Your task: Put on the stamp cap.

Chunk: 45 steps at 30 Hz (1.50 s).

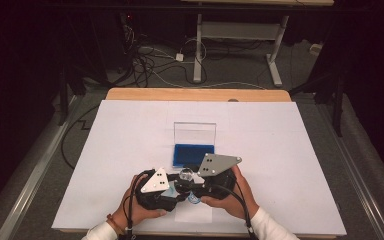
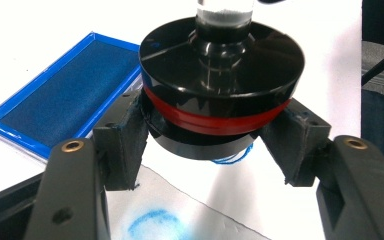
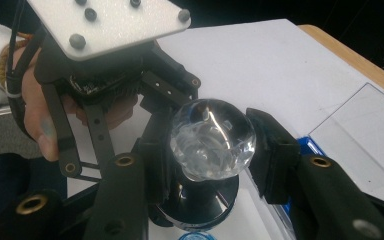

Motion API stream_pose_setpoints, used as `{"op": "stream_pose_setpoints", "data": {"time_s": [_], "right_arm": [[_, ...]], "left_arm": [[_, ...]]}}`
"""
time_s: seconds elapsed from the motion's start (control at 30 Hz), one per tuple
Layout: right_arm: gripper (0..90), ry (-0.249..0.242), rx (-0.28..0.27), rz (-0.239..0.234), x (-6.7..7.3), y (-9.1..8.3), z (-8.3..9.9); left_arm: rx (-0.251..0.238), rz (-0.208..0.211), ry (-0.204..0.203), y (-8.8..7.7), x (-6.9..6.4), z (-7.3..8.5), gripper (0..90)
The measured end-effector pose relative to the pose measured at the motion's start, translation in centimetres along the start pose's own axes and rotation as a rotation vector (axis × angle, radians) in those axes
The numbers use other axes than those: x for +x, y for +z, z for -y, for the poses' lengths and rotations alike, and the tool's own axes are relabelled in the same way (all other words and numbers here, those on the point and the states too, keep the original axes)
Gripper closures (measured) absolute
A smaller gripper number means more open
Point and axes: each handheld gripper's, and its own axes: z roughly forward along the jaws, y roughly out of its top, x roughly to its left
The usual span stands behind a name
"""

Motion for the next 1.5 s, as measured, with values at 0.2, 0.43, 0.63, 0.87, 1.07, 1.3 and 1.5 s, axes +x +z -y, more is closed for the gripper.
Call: {"op": "stream_pose_setpoints", "data": {"time_s": [0.2, 0.43, 0.63, 0.87, 1.07, 1.3, 1.5], "right_arm": [[57.0, -0.003, 0.003, 0.004, 0.0, 0.07, 0.1], [57.0, -0.005, 0.007, 0.015, -0.13, 0.13, 0.27], [57.0, -0.006, 0.014, 0.009, -0.09, 0.35, 0.41], [57.0, 0.0, 0.013, 0.006, -0.13, 0.39, 0.5], [57.0, 0.011, 0.02, -0.005, -0.28, 0.43, 0.75], [57.0, 0.012, 0.034, -0.012, -0.38, 0.49, 0.92], [57.0, 0.007, 0.057, -0.008, -0.21, 0.77, 0.97]], "left_arm": [[0.004, 0.0, 0.008, 0.03, -0.11, -0.02, 36.3], [0.009, 0.003, 0.013, 0.1, -0.23, 0.0, 36.3], [0.001, 0.004, 0.006, -0.01, -0.19, -0.02, 36.2], [0.003, 0.0, 0.003, -0.06, -0.14, 0.01, 36.2], [0.013, -0.013, 0.021, -0.03, -0.39, -0.08, 36.3], [0.037, -0.041, 0.049, -0.06, -0.55, -0.17, 36.3], [0.065, -0.051, 0.058, 0.09, -0.65, -0.19, 36.3]]}}
